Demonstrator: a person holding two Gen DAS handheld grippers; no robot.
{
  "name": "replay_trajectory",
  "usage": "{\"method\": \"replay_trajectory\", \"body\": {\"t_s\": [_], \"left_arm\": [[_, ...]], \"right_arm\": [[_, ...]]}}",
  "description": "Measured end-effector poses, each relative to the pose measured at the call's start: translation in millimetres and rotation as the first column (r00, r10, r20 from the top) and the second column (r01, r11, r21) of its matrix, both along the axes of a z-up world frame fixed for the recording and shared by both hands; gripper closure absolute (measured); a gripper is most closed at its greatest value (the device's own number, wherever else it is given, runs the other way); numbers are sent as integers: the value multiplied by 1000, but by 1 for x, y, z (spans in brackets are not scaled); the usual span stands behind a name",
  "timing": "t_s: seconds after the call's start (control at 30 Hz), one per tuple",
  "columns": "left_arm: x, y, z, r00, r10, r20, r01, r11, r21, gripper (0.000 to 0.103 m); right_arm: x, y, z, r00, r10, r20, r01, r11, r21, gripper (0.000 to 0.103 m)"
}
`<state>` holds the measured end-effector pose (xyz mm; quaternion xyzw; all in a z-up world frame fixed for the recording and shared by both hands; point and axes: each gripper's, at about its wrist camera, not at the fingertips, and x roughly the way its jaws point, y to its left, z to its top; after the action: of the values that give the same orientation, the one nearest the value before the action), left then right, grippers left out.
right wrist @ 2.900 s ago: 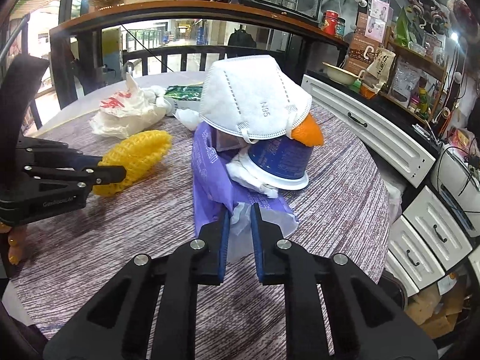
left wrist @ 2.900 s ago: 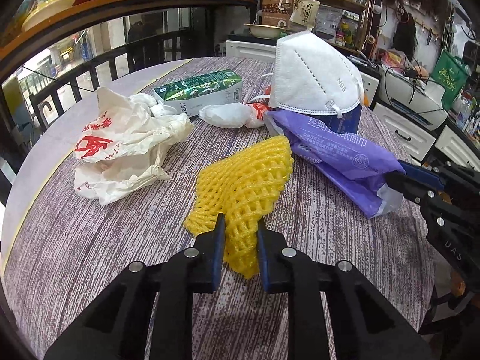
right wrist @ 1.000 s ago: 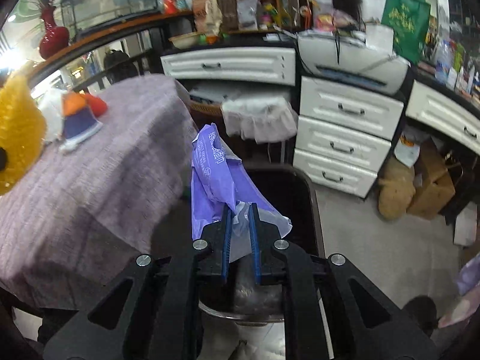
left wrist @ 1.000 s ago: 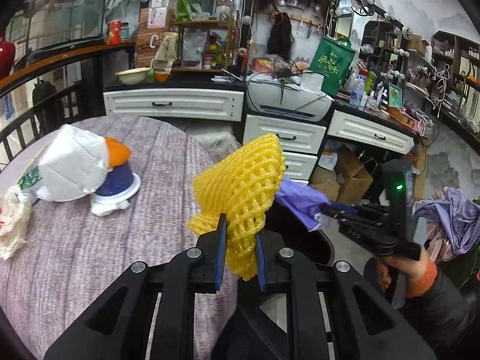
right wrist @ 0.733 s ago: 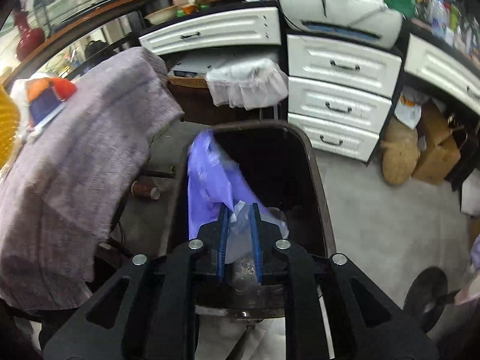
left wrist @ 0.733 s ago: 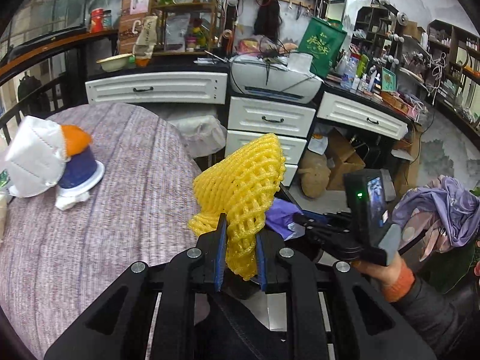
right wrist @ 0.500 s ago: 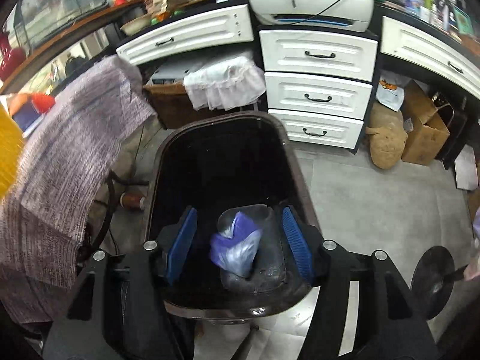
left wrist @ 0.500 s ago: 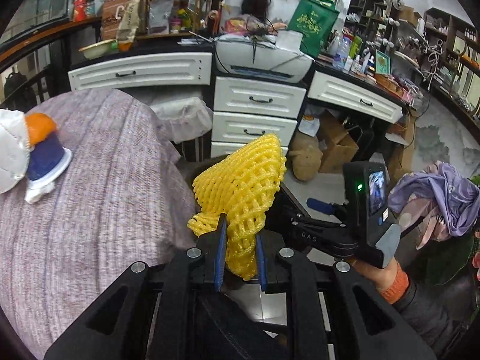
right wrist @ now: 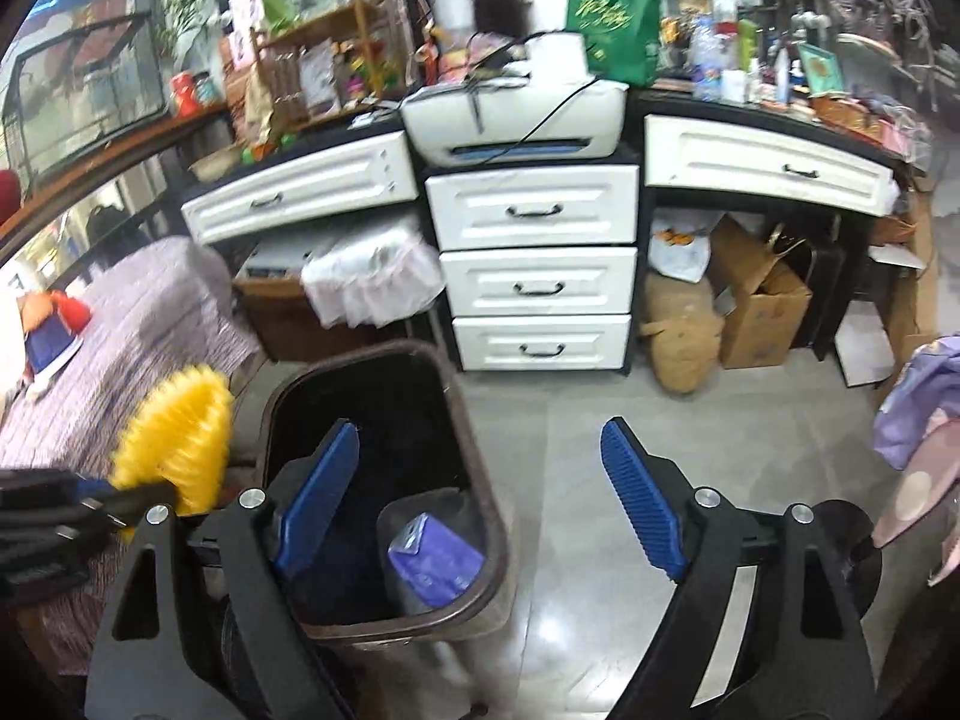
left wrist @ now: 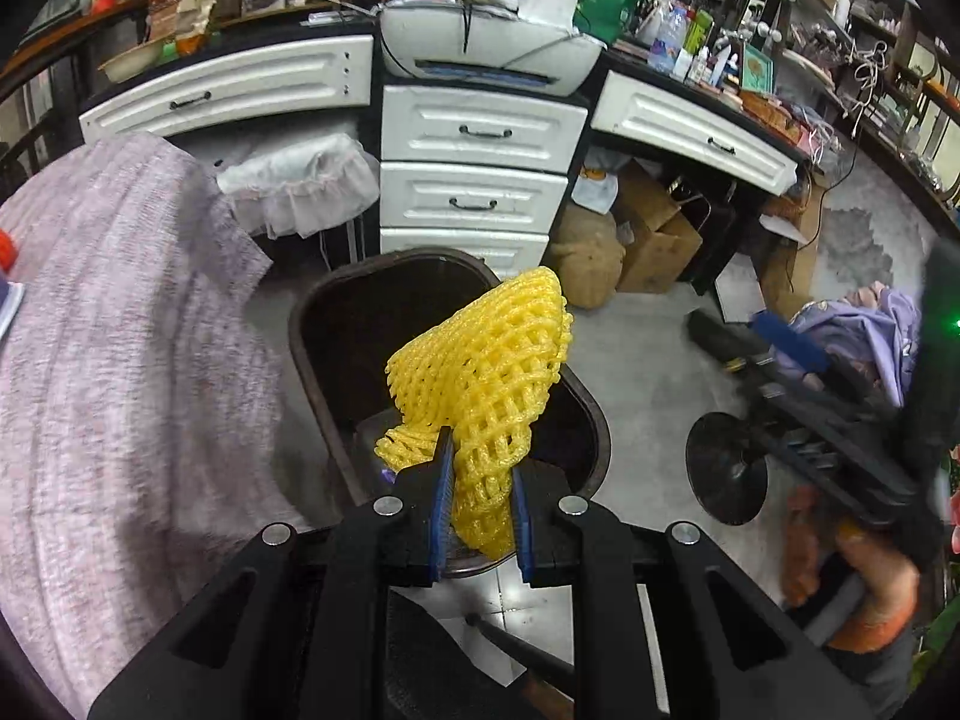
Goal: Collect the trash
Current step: 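Release the purple bag from the right tool while the left tool drops the yellow net into the bin, then move both tools back over the table toward the white bag and mask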
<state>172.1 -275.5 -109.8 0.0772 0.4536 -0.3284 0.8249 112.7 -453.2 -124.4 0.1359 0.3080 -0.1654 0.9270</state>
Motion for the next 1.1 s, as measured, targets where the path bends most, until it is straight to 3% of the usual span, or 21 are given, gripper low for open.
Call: {"method": "replay_trajectory", "body": {"t_s": [0.4,0.47,0.5,0.53,0.6,0.83,0.97,1.1], "left_arm": [[13,-30,-28,1000,-2,-31,5,996,85,85],[15,-35,-31,999,-2,-33,5,996,94,78],[16,-36,-32,999,0,-34,3,995,96,63],[17,-36,-32,999,5,-34,-2,995,97,42],[16,-34,-31,1000,19,-20,-17,997,81,22],[14,-32,-33,999,-3,-36,6,996,91,15],[10,-24,-27,998,-6,-59,9,998,62,14],[-1,-9,-8,999,-7,-32,7,1000,14,12]], "right_arm": [[-21,-10,19,997,-29,70,28,999,26,19],[-21,-9,19,997,-26,71,24,999,26,19],[-21,-9,20,997,-26,74,24,999,26,19],[-22,-9,21,997,-26,77,24,999,28,19],[-23,-7,23,996,-29,82,26,999,29,19],[-28,-8,31,993,-36,109,33,999,33,14],[-31,-6,34,992,-33,124,30,999,29,12],[-34,-5,41,988,-26,150,21,999,33,12]]}}
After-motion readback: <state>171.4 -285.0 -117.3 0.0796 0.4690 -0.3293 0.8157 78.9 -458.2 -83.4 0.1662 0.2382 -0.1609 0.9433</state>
